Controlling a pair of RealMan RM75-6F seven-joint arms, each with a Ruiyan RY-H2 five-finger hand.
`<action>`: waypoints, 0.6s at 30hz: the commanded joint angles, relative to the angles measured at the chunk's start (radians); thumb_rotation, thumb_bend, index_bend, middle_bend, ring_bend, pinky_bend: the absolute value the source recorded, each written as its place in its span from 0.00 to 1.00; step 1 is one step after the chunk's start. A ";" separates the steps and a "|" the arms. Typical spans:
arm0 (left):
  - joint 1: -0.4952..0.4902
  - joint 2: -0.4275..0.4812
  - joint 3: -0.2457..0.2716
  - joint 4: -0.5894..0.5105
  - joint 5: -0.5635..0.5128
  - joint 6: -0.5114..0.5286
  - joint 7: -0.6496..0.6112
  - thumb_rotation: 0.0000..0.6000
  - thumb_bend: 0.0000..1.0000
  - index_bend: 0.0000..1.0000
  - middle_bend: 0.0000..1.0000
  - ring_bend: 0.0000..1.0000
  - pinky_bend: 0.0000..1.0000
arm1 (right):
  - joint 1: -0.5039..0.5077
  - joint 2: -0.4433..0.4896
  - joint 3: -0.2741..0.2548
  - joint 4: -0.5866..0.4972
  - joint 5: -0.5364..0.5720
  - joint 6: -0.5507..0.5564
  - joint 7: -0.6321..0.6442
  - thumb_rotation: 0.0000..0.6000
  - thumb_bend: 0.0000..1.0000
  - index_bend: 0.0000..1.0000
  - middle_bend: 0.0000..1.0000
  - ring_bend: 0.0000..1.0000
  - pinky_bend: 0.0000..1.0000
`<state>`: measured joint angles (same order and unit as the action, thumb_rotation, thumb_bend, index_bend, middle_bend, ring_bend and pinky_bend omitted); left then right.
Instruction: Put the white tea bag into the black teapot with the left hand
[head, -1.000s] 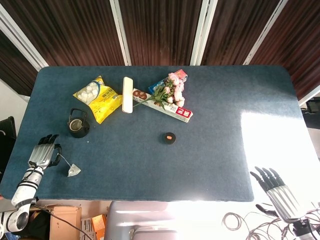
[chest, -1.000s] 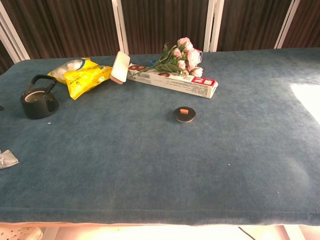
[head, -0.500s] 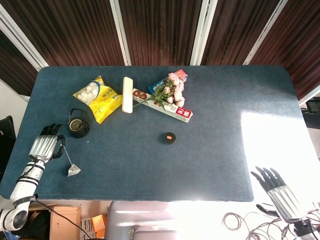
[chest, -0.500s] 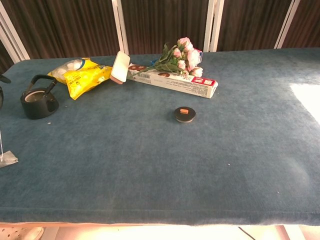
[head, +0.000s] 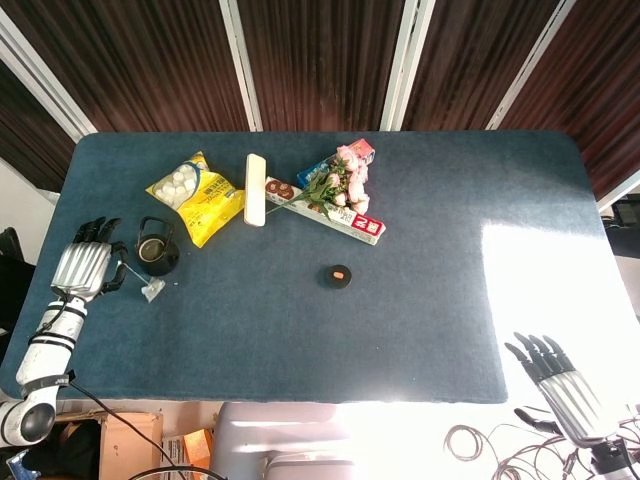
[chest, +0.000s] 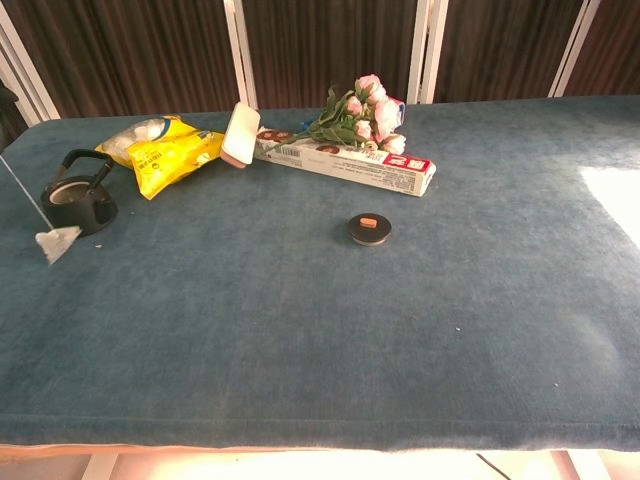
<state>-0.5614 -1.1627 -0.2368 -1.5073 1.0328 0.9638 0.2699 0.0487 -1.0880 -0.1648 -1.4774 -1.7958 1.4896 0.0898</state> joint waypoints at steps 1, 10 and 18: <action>-0.019 0.024 -0.024 -0.024 -0.043 -0.017 -0.002 1.00 0.50 0.63 0.10 0.00 0.09 | -0.001 0.001 0.000 0.001 0.000 0.001 0.003 1.00 0.11 0.00 0.00 0.00 0.00; -0.081 0.059 -0.072 -0.025 -0.142 -0.041 0.012 1.00 0.49 0.63 0.11 0.00 0.09 | -0.002 0.005 0.008 0.001 0.016 0.003 0.016 1.00 0.11 0.00 0.00 0.00 0.00; -0.138 0.048 -0.092 0.018 -0.217 -0.056 0.038 1.00 0.49 0.64 0.12 0.00 0.09 | -0.004 0.011 0.018 0.003 0.033 0.007 0.031 1.00 0.11 0.00 0.00 0.00 0.00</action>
<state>-0.6943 -1.1122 -0.3250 -1.4934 0.8211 0.9102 0.3064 0.0453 -1.0777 -0.1477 -1.4752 -1.7634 1.4958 0.1206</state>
